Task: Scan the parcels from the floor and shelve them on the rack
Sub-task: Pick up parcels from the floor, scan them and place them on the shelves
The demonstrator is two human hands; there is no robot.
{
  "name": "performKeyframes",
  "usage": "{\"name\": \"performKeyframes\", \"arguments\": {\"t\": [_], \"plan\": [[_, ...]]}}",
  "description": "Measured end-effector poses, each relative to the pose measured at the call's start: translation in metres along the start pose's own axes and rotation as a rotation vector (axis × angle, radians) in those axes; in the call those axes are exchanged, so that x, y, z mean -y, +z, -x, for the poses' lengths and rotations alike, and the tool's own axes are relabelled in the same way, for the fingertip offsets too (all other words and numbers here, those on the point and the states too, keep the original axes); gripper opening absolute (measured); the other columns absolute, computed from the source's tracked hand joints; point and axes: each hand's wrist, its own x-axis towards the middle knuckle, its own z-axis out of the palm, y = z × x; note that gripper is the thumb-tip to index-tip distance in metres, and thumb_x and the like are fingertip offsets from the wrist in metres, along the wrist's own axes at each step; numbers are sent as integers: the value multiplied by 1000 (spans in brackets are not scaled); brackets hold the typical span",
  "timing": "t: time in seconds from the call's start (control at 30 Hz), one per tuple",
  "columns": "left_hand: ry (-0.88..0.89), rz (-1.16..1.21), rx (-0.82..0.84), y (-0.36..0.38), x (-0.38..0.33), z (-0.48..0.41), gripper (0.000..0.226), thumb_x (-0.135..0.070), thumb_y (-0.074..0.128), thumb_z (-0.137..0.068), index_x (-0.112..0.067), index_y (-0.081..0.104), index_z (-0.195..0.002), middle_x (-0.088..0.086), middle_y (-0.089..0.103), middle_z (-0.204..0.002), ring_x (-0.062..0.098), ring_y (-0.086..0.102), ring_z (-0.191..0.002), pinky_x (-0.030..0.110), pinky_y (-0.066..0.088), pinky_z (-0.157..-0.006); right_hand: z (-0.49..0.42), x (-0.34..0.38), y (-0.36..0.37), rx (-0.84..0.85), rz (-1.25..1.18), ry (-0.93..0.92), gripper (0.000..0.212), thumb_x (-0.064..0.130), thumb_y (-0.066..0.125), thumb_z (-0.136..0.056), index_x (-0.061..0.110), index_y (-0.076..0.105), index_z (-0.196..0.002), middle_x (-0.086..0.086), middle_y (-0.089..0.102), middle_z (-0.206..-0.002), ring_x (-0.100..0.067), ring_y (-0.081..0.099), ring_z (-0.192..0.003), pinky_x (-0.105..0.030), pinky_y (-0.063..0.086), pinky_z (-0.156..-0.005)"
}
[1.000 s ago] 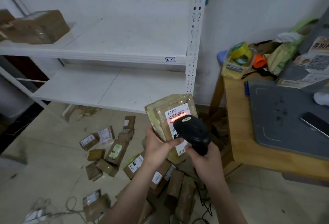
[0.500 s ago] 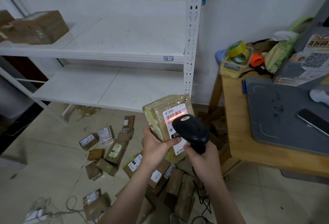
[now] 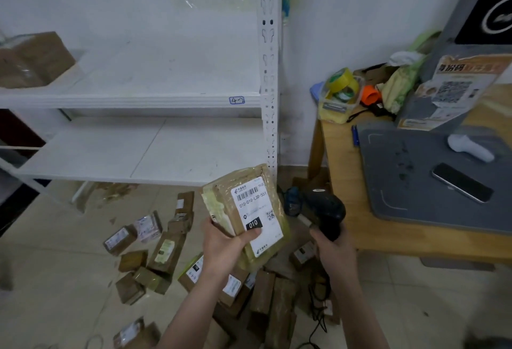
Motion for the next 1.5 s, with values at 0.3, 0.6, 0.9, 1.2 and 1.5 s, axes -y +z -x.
{"name": "performKeyframes", "arguments": {"t": [0.3, 0.6, 0.9, 1.2, 1.5], "plan": [[-41, -28, 105, 18, 11, -9, 78, -11, 95, -60, -19, 53, -125, 0, 71, -116, 19, 68, -105, 44, 57, -91, -102, -52, -61, -196, 265, 155, 1, 7, 56, -92, 7, 56, -92, -16, 63, -88, -33, 60, -86, -34, 46, -69], [-45, -60, 125, 29, 8, -12, 85, -13, 96, -59, -14, 48, -130, 3, 68, -117, 21, 67, -102, 39, 55, -84, -162, -69, -81, -192, 467, 184, 11, 1, 50, -94, 2, 57, -85, -9, 55, -77, -21, 52, -70, -27, 34, -54], [-44, -51, 142, 34, -4, -8, 109, -43, 97, -33, -22, 53, -130, -2, 72, -117, 21, 71, -104, 48, 59, -90, -185, -91, -77, -156, 487, 216, 10, -3, 54, -89, 5, 54, -83, -6, 51, -73, -28, 55, -82, -33, 44, -69], [-55, -40, 126, 28, -2, -9, 108, -40, 96, -35, -20, 51, -131, -1, 71, -118, 21, 71, -104, 47, 60, -87, -188, -112, -81, -201, 523, 243, 4, -1, 55, -87, 3, 57, -88, -14, 59, -85, -33, 60, -85, -35, 48, -68], [-67, 0, 104, 23, 2, -10, 94, -23, 99, -53, -17, 48, -132, 1, 70, -118, 24, 70, -104, 50, 57, -91, -181, -119, -84, -268, 559, 260, 6, 0, 58, -86, -3, 60, -92, -18, 62, -88, -32, 60, -83, -31, 42, -60]]}}
